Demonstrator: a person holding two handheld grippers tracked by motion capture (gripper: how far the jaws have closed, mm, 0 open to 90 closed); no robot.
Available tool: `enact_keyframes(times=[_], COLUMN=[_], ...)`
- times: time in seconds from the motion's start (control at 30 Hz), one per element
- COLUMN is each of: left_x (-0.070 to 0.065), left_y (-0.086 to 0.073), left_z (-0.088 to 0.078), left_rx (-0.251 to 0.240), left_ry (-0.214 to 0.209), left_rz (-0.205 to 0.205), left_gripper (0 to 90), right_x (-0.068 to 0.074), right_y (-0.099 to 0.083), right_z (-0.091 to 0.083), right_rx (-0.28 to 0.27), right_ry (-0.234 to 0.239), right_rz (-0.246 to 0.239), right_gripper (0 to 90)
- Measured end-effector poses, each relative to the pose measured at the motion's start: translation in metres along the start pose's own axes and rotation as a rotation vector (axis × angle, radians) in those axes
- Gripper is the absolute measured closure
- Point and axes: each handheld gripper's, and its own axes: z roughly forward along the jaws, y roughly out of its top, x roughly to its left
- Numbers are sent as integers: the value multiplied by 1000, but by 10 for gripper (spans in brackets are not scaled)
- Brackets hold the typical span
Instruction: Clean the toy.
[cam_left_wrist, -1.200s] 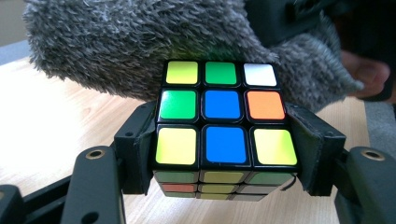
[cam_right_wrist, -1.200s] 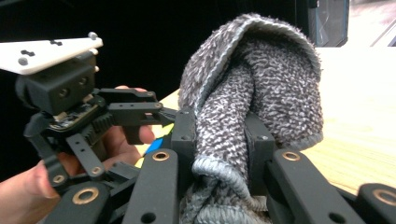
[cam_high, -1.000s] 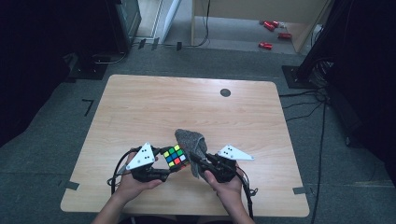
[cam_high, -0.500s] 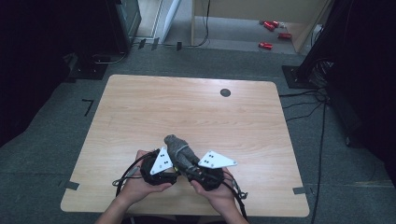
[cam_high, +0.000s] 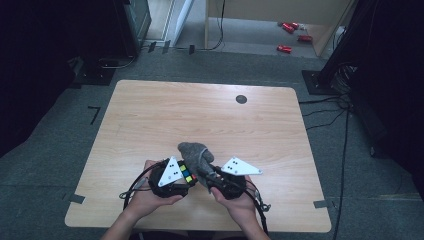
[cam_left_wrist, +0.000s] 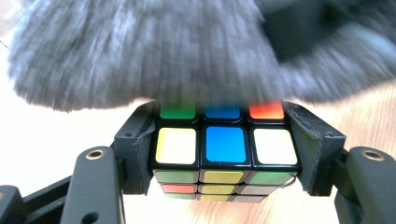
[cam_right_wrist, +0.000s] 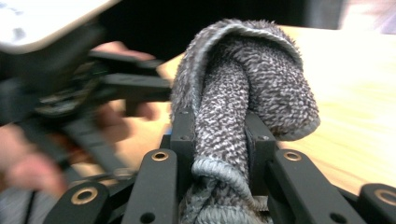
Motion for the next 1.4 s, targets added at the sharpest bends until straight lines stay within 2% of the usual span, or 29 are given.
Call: enact_keyframes(times=[0.07,0.13,0.17,0.2,0.23,0.27,0.3,0.33,0.4,0.43,0.47,0.53,0.63,0.7,0.73,0.77,0.8,0.83,0.9,0.93,0.97,1.07,1.13,1.17,1.23,1.33,1.37,1.4], left_x=[0,-2,-3,-4,-4,-4,-2,-2,1,1,2,4,4,6,6,7,9,9,11,11,11,11,9,6,5,6,7,9], left_y=[0,1,2,2,3,3,3,3,3,3,3,2,2,2,2,2,1,1,2,2,2,-1,-2,-1,0,2,2,1], left_z=[0,0,0,0,-1,-1,-4,-4,-6,-6,-6,-7,-8,-11,-11,-12,-16,-16,-22,-24,-24,-20,-16,-14,-15,-20,-22,-23], left_rx=[-5,-6,-8,-8,-15,-15,-32,-32,-42,-42,-46,-55,-69,-97,-97,-113,-165,-165,-223,-228,-222,-211,-189,-192,-203,-238,-253,-262], left_ry=[-1,-1,0,-7,-15,-15,-22,-22,-24,-24,-28,-37,-33,-54,-54,-64,-94,-94,-131,-127,-123,-130,-130,-141,-146,-151,-153,-148], left_rz=[0,4,9,10,18,18,5,5,-8,-8,-13,-25,-30,-49,-49,-58,-78,-78,-90,-81,-76,-84,-72,-66,-66,-78,-90,-97], left_gripper=[350,350,350,350,350,350,350,350,350,350,350,350,350,350,350,350,350,350,350,350,350,350,349,350,350,350,350,350], right_x=[-2,9,9,15,29,29,31,31,12,12,7,0,1,-3,-3,-7,-14,-14,-19,-22,-25,-26,-23,-16,-13,-10,-15,-15], right_y=[1,2,2,2,3,3,5,5,9,9,9,9,10,8,8,7,3,3,-3,-6,-10,-9,-4,3,6,5,-2,-2], right_z=[-2,-1,-1,1,4,4,2,2,-5,-5,-7,-11,-10,-10,-10,-11,-12,-12,-10,-8,-5,-4,-10,-17,-20,-21,-14,-14], right_rx=[-3,2,2,14,35,35,29,29,-12,-12,-14,-12,-16,-39,-39,-51,-68,-68,-51,-42,-43,-34,-66,-111,-118,-128,-79,-79], right_ry=[-12,31,31,61,94,94,70,70,25,25,4,-32,-28,-23,-23,-18,-27,-27,-32,-20,15,26,58,67,64,26,-1,-1], right_rz=[3,-31,-31,-69,-141,-141,-173,-173,-88,-88,-65,-79,-88,-37,-37,8,84,84,129,147,186,193,203,193,178,134,143,143], right_gripper=[718,714,714,709,703,703,704,704,711,711,711,697,692,687,687,690,709,709,725,729,732,735,733,733,733,734,734,734])
